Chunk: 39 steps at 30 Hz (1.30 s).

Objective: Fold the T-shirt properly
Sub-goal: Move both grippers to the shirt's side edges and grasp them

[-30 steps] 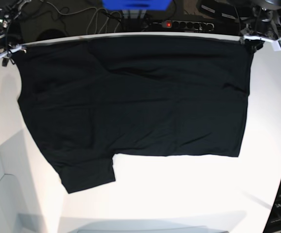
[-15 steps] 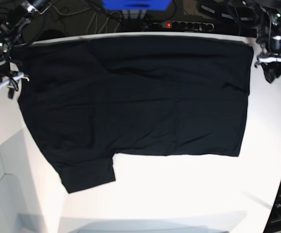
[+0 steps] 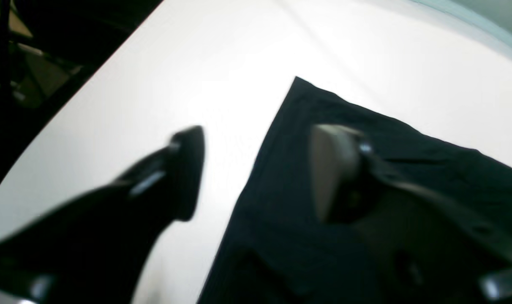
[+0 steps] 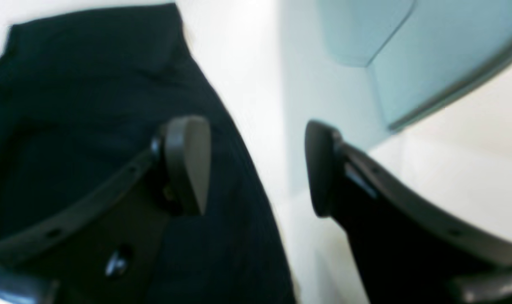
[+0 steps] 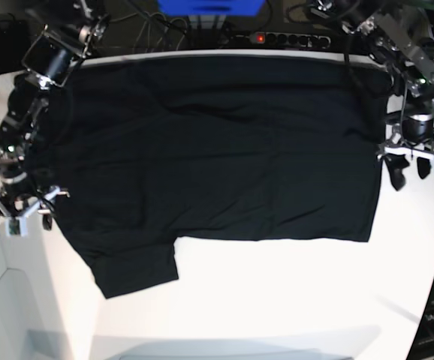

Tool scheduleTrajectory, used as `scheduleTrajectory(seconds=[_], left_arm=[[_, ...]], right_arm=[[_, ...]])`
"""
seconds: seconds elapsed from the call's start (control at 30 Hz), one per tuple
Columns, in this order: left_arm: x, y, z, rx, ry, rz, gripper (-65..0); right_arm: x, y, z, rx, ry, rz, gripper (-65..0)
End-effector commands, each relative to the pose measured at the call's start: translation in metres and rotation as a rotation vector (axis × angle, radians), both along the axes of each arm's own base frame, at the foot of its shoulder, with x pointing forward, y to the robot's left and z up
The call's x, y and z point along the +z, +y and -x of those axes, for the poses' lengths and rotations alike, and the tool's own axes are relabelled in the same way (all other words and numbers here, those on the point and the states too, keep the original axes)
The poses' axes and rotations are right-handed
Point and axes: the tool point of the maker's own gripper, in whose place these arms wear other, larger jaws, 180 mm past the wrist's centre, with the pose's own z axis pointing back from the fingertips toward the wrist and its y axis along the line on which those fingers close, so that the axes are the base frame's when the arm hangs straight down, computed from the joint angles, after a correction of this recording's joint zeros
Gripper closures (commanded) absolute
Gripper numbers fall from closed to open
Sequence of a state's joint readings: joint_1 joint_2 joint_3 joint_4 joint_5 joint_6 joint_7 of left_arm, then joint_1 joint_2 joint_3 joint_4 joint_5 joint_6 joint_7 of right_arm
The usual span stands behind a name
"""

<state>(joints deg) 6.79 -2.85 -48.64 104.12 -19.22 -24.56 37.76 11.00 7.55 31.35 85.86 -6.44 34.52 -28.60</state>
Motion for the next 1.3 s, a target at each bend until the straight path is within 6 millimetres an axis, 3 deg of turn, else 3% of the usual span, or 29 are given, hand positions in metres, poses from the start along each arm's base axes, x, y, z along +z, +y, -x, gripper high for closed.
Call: scheduleTrajectory(seconds=[0.0, 0.23, 0.43, 0.57, 0.77, 0.97, 1.07, 1.17, 1.27], left_arm=[[0.015, -0.002, -0.013, -0.021, -0.053, -0.021, -44.2], [-0.008, -0.002, -0.065, -0.020, -0.015, 0.033, -45.4], [-0.027, 0.007, -0.103, -0.020, 0.058, 0.051, -45.5], [-0.030, 0.007, -0.125, -0.070, 0.044, 0.016, -45.5], [-0.063, 0.002, -0.139, -0.137, 0.085, -0.002, -45.5], [-0.076, 0.017, -0.139, -0.118, 0.115, 0.014, -45.5], [-0.066, 0.019, -0.148, -0.120, 0.095, 0.007, -45.5], [-0.076, 0.019, -0.148, -0.114, 0.119, 0.032, -45.5], [-0.081, 0.017, -0.155, -0.114, 0.129, 0.062, -45.5]], right_arm=[[0.017, -0.006, -0.019, -0.007, -0.053, 0.006, -36.3], [-0.026, -0.010, -0.067, -0.007, 0.100, -0.082, -36.5], [-0.042, -0.012, -0.081, 0.001, 0.129, -0.153, -36.5], [-0.054, -0.014, -0.078, 0.002, 0.126, -0.175, -36.5], [-0.074, -0.007, -0.070, 0.007, 0.175, -0.207, -36.4], [-0.088, 0.008, -0.064, 0.026, 0.203, -0.219, -36.0], [-0.098, 0.017, -0.058, 0.063, 0.238, -0.194, -32.5], [-0.103, 0.034, -0.058, 0.104, 0.256, -0.184, -27.8], [-0.104, 0.036, -0.058, 0.107, 0.257, -0.185, -25.4]])
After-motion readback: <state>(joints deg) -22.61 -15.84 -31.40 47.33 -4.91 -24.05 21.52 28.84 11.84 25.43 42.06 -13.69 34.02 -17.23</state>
